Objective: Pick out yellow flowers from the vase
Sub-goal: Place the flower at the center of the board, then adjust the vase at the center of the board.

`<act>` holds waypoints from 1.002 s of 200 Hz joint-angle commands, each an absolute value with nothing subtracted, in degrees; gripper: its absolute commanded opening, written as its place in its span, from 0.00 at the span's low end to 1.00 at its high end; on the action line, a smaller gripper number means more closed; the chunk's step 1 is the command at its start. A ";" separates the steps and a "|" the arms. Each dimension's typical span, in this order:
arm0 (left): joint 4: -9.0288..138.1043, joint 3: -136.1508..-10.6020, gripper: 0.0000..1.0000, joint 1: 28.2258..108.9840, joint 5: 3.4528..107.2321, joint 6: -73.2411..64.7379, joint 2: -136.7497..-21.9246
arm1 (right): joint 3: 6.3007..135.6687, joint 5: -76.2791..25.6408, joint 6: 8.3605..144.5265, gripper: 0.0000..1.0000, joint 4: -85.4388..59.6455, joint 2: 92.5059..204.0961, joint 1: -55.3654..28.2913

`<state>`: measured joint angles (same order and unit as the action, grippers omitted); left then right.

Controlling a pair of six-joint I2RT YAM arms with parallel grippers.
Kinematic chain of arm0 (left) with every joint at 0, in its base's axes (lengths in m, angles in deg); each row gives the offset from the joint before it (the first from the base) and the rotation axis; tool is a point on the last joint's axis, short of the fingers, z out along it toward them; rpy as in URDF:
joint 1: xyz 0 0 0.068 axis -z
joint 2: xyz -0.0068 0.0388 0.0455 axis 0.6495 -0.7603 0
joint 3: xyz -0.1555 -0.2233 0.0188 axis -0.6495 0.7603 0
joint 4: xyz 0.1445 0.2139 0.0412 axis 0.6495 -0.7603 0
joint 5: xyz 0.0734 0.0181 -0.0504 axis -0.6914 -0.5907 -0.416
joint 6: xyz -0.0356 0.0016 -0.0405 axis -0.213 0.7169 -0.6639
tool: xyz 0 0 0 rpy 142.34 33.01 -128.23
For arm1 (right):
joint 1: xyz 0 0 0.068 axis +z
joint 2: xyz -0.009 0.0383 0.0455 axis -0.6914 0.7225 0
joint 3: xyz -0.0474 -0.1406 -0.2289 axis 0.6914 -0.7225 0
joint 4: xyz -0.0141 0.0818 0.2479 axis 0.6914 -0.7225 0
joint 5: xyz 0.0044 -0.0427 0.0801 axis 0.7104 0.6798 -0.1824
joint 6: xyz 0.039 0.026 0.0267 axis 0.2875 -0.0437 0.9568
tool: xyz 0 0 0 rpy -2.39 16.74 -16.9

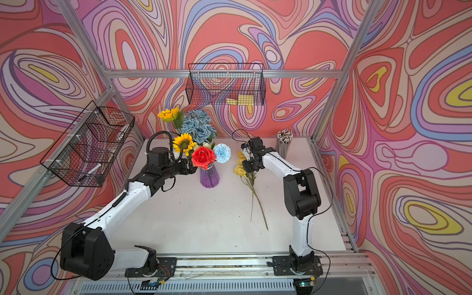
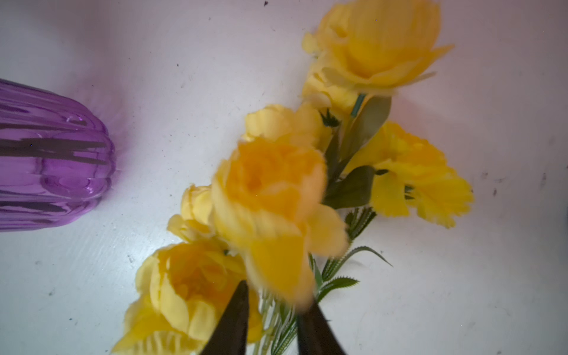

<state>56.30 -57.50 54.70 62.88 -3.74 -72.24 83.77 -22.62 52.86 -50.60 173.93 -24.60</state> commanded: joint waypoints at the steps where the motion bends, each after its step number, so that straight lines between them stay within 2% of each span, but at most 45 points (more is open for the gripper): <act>1: 55.10 -56.96 0.83 54.64 62.21 -3.47 -70.21 | 82.80 -23.05 54.02 0.50 -48.50 172.19 -24.90; 23: 55.08 -56.71 0.84 54.58 62.00 -3.60 -69.66 | 81.89 -20.93 54.88 0.61 -48.35 170.58 -25.02; 54: 54.58 -56.34 0.83 54.59 61.76 -4.06 -69.30 | 81.74 -16.51 57.68 0.67 -50.76 167.25 -25.50; 72: 53.22 -56.11 0.84 54.63 60.18 -4.80 -69.00 | 81.54 -16.92 61.78 0.67 -52.22 162.82 -25.46; 88: 52.05 -55.48 0.84 54.66 57.33 -6.91 -68.60 | 80.27 -23.20 69.34 0.67 -50.75 157.79 -25.48; 101: 50.65 -55.23 0.84 54.66 55.61 -8.28 -68.14 | 76.01 -31.38 75.85 0.66 -44.71 153.26 -25.51; 128: 49.19 -53.87 0.85 54.63 53.54 -10.40 -65.72 | 62.91 -40.09 92.33 0.66 -24.02 145.83 -25.38; 142: 49.19 -53.29 0.86 54.62 53.03 -10.72 -64.43 | 61.40 -42.94 96.53 0.64 -18.58 147.07 -24.33; 171: 49.17 -52.83 0.88 54.61 52.77 -10.47 -63.03 | 67.70 -43.11 94.50 0.61 -21.36 153.39 -20.55; 200: 47.37 -53.85 0.90 54.50 52.20 -8.88 -64.21 | 71.90 -44.77 95.66 0.52 -20.53 158.23 -18.64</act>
<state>50.07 -53.31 54.70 53.66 -9.62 -63.81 68.34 -41.92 92.86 -23.56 156.27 -19.93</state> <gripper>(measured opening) 0.897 0.553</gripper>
